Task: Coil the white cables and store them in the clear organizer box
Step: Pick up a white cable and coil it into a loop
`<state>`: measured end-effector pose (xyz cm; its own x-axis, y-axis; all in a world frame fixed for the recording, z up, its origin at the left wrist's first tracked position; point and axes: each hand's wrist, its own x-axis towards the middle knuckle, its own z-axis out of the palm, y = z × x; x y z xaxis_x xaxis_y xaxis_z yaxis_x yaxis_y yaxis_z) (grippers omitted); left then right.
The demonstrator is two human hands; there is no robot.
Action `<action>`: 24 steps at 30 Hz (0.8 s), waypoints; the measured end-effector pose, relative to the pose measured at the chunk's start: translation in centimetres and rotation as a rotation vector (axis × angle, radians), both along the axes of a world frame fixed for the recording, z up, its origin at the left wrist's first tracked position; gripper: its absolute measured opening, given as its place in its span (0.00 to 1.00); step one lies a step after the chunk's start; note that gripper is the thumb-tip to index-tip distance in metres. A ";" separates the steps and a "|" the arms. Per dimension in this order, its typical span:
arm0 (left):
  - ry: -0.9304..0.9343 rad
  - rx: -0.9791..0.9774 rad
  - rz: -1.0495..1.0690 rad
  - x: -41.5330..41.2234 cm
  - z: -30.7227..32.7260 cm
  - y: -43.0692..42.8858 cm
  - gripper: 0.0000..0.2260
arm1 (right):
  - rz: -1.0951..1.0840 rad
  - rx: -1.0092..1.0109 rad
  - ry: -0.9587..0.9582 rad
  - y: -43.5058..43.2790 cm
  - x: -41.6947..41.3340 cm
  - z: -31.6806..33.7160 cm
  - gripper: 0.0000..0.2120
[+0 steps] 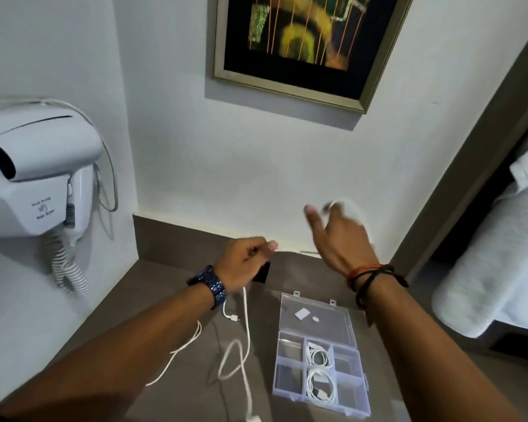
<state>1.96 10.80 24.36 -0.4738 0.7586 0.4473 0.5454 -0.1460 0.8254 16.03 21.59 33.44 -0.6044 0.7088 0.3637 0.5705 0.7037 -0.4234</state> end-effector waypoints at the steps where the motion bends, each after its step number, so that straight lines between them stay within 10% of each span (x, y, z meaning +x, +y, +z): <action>1: 0.018 0.022 0.051 -0.8 0.6 0.0 0.21 | 0.070 -0.077 -0.192 -0.5 0.1 -0.2 0.35; 4: 0.082 0.027 0.200 -3.0 2.3 -0.1 0.26 | 0.413 -0.584 -0.304 -2.9 -0.1 0.1 0.35; 9: -0.086 0.026 0.119 -2.1 3.0 0.3 0.33 | 1.016 -1.317 0.472 -5.1 -0.6 3.0 0.14; 14: 0.144 -0.038 0.074 -0.2 1.8 -0.2 0.30 | 0.387 -0.585 1.142 -3.3 -1.7 4.6 0.05; 18: 0.244 0.030 0.126 -0.7 3.0 -0.3 0.28 | -0.029 0.378 0.101 -1.1 -1.1 1.5 0.23; 21: 0.254 0.067 0.245 -2.4 4.2 -0.1 0.29 | 0.186 -0.046 -0.338 -1.9 -0.4 0.3 0.35; 24: 0.156 0.074 0.287 -3.6 4.5 0.2 0.29 | 0.590 -0.727 -0.242 -3.5 -0.2 0.7 0.32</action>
<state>-1.68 10.98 28.85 -0.5851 0.5666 0.5801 0.6917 -0.0247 0.7218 15.87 18.11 34.16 -0.9361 0.2700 -0.2253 0.3384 0.5175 -0.7859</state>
